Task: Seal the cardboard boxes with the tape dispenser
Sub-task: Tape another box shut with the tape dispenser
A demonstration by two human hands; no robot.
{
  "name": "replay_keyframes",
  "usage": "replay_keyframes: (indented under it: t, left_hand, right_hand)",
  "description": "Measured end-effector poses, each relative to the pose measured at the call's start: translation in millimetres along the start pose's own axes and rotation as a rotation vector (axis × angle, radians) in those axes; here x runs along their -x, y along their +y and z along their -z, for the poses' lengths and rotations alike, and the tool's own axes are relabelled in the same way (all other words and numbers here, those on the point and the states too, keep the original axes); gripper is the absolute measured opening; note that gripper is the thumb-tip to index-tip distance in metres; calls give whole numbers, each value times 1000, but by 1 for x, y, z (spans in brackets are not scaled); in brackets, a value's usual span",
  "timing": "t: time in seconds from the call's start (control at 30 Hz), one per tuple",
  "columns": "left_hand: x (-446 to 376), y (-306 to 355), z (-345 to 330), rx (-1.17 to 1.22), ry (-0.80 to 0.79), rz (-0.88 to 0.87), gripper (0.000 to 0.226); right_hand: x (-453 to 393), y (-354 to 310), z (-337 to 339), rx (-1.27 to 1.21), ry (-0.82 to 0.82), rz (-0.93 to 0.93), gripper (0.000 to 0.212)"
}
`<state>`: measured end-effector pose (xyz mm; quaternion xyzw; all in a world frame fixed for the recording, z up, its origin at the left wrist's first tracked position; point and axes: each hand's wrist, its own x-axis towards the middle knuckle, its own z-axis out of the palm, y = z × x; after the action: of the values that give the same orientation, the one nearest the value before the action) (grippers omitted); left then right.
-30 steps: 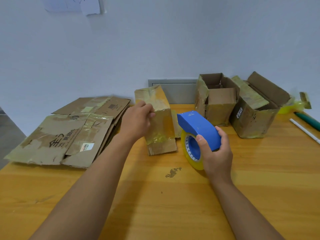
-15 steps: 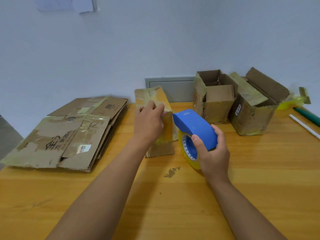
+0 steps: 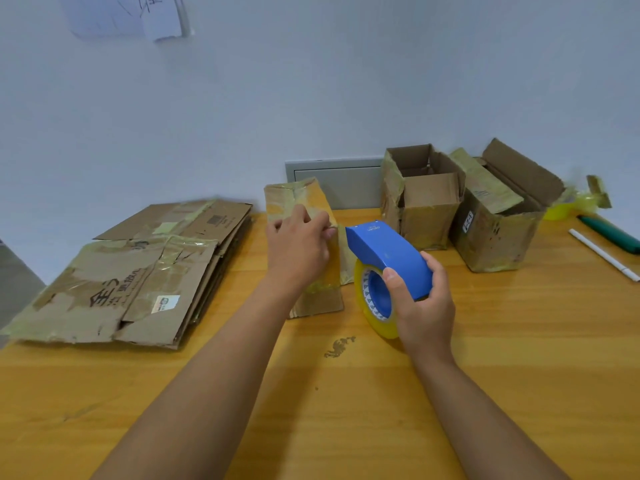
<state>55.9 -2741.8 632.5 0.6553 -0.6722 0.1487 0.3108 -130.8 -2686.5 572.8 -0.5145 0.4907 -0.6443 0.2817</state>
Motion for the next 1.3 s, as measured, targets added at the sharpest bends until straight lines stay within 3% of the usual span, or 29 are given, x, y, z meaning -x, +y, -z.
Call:
replay_keyframes:
  t: [0.57, 0.73, 0.83, 1.1, 1.3]
  left_hand:
    - [1, -6, -7, -149, -51, -51, 36]
    - [-3, -14, -3, -272, -178, -133, 71]
    - [-6, -16, 6, -283, -209, -152, 69]
    - [11, -65, 30, 87, 43, 119, 57]
    - [58, -73, 6, 356, 57, 431, 51]
  right_hand:
    - [-1, -1, 0, -19, 24, -25, 79]
    - [-2, -1, 1, -11, 41, -34, 77]
    - [-1, -2, 1, -18, 47, -39, 79]
    - [-3, -4, 4, -79, 133, -28, 79]
    - [-3, -3, 2, -86, 137, -19, 78]
